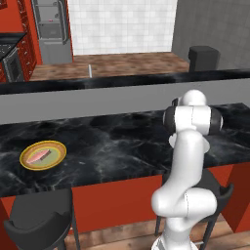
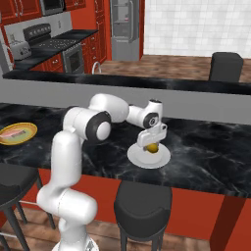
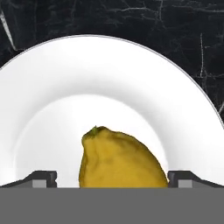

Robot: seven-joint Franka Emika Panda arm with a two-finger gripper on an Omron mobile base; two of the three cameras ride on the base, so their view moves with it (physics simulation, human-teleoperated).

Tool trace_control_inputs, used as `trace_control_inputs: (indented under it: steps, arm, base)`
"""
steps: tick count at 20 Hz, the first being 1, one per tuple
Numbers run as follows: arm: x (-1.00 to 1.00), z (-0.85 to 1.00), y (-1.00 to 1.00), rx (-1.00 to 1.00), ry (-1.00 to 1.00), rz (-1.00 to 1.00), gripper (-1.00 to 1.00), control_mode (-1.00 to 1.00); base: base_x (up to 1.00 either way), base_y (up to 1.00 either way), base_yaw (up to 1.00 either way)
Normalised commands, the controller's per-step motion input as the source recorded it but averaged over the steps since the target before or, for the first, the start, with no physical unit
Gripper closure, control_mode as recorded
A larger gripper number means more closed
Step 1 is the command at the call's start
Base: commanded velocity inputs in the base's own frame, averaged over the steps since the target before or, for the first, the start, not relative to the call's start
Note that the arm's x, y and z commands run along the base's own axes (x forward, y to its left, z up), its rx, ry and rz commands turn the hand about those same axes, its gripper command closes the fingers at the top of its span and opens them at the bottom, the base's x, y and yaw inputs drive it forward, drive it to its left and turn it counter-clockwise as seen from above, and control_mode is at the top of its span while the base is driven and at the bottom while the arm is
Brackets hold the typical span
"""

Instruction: Transport the steak and lemon to the fridge. Place the steak on the rack containing meat and place the lemon on the rack containing the vegetable, ensuring meats and vegetables are on different racks.

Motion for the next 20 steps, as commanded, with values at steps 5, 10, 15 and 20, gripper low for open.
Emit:
trace_control_inputs:
  steps: [5, 10, 15, 20]
  arm:
    - [0.00, -0.51, -0.11, 0.00, 0.06, 0.00, -1.00, -1.00]
    - [0.00, -0.57, -0.07, 0.00, 0.05, 0.00, 1.00, -1.00]
    - [-0.07, -0.21, -0.02, 0.00, 0.00, 0.00, 1.00, -1.00]
    - [-0.30, 0.06, 0.00, 0.00, 0.00, 0.00, 1.00, -1.00]
  base:
    - [0.00, 0.00, 0.00]
    - [0.00, 0.00, 0.00]
    - [0.00, 0.00, 0.00]
    - [0.00, 0.00, 0.00]
